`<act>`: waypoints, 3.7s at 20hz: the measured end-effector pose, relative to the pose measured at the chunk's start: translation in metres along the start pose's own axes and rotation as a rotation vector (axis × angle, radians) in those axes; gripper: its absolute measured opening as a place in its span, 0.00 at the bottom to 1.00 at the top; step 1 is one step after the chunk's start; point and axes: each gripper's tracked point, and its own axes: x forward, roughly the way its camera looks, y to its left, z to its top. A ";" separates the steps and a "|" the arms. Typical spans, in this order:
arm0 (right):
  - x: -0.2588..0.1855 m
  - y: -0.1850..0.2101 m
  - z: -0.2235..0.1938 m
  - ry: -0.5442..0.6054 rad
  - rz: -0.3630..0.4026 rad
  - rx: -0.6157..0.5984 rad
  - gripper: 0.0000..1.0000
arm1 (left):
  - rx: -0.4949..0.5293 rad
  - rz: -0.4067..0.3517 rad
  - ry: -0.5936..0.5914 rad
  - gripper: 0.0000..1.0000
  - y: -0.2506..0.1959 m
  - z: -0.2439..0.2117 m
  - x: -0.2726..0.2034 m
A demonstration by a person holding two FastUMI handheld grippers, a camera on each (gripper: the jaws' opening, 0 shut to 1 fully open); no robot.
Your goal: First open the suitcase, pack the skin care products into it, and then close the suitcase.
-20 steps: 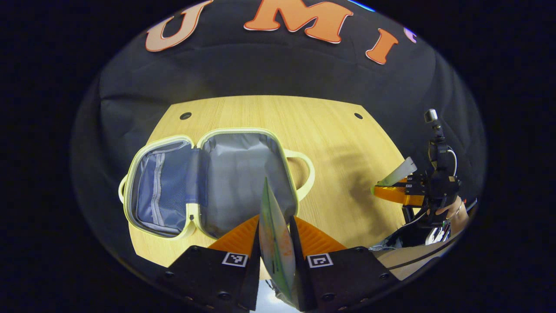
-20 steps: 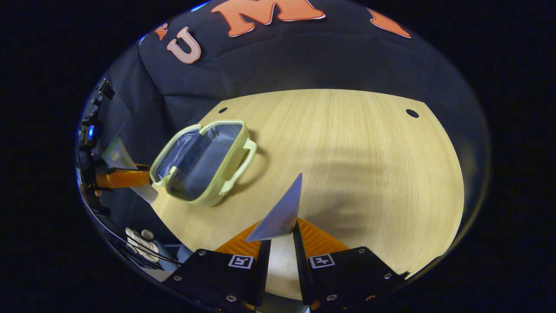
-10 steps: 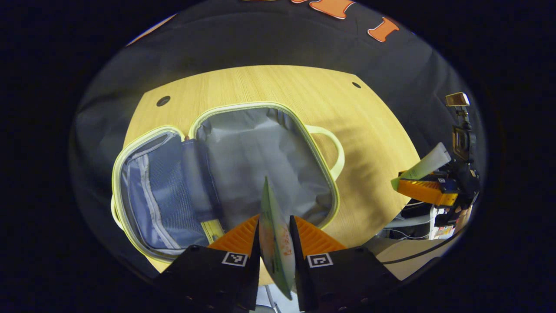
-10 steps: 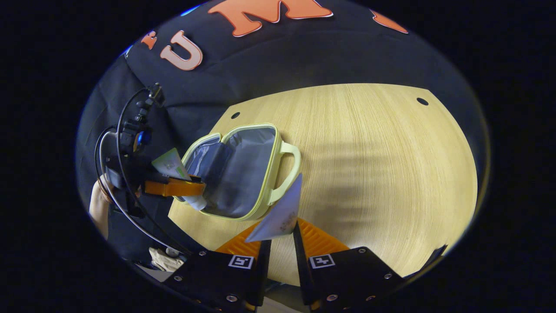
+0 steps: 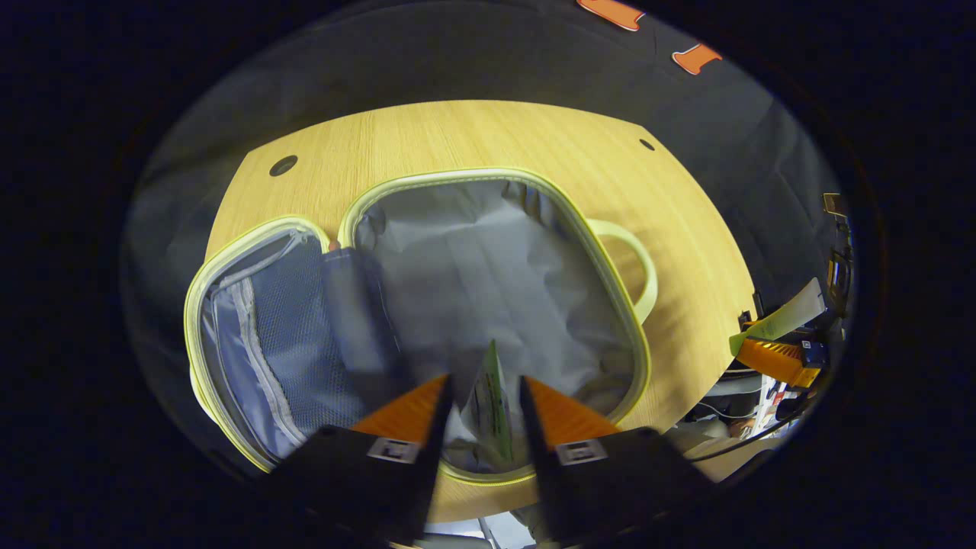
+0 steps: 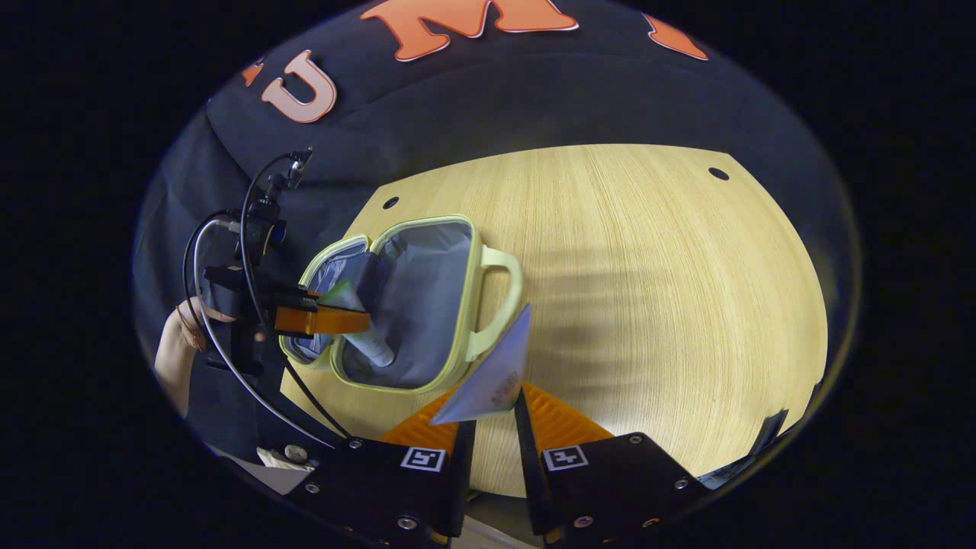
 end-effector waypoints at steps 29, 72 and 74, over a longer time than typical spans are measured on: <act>0.114 0.124 -0.011 0.292 0.106 -0.096 0.34 | -0.424 0.301 -0.423 0.98 0.204 -0.107 -0.172; 0.069 0.068 0.068 0.040 0.007 0.036 0.96 | -0.918 0.037 -0.474 0.13 0.322 -0.063 -0.092; 0.062 0.062 0.081 -0.002 0.005 0.032 0.96 | -0.871 0.048 -0.500 0.13 0.308 -0.044 -0.121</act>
